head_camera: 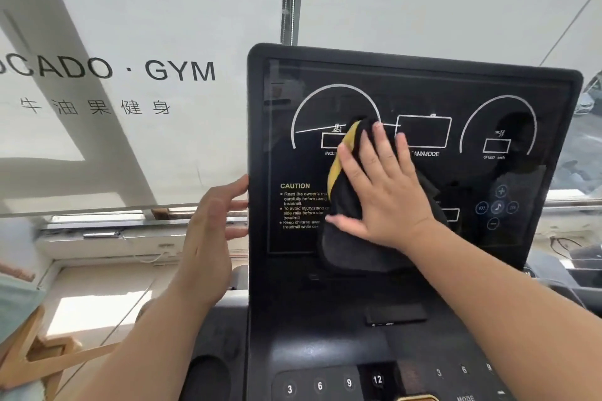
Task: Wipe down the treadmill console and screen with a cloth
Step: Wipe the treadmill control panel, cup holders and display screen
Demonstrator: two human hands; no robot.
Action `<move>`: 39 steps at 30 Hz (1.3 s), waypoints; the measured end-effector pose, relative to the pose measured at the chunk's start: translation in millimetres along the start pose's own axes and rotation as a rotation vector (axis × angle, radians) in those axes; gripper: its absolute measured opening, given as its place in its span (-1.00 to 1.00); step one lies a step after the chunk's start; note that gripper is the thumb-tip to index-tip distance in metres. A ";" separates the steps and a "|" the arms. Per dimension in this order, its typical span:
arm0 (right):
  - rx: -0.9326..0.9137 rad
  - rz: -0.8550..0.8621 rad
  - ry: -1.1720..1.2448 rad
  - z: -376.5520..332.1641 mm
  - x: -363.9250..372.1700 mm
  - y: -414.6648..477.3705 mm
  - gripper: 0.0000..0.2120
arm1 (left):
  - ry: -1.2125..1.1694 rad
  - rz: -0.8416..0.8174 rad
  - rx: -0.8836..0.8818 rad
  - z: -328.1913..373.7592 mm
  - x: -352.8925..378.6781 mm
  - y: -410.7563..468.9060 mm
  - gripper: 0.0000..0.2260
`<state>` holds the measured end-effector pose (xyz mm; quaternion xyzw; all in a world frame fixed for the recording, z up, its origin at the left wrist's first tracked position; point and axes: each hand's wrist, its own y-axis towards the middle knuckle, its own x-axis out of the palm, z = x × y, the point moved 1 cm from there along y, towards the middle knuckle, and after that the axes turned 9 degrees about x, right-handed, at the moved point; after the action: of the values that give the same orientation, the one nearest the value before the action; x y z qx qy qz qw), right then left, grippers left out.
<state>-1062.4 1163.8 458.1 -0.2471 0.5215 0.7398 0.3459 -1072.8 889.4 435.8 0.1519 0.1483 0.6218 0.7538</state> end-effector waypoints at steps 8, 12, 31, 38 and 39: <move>0.140 -0.055 -0.013 -22.7 -46.7 118.6 0.21 | -0.095 -0.072 -0.098 8.8 -3.0 -4.6 -0.18; -0.043 -0.025 0.001 -58.3 -38.0 111.6 0.14 | -0.215 -0.028 -0.178 5.2 -13.1 -0.6 -0.10; 0.304 0.031 0.102 3.9 -42.6 131.7 -0.31 | -0.046 -0.038 -0.107 6.4 6.9 -3.1 -0.24; 0.086 0.052 0.104 -68.3 -19.9 77.5 -0.27 | -0.074 0.044 -0.104 0.7 5.3 -3.6 -0.21; 0.029 0.023 0.107 -76.0 -12.7 58.8 -0.24 | -0.069 0.064 -0.098 -0.7 4.7 -4.8 -0.17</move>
<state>-1099.2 1076.2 477.2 -0.2753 0.5530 0.7218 0.3123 -1068.0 893.2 433.0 0.1406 0.0868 0.6468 0.7446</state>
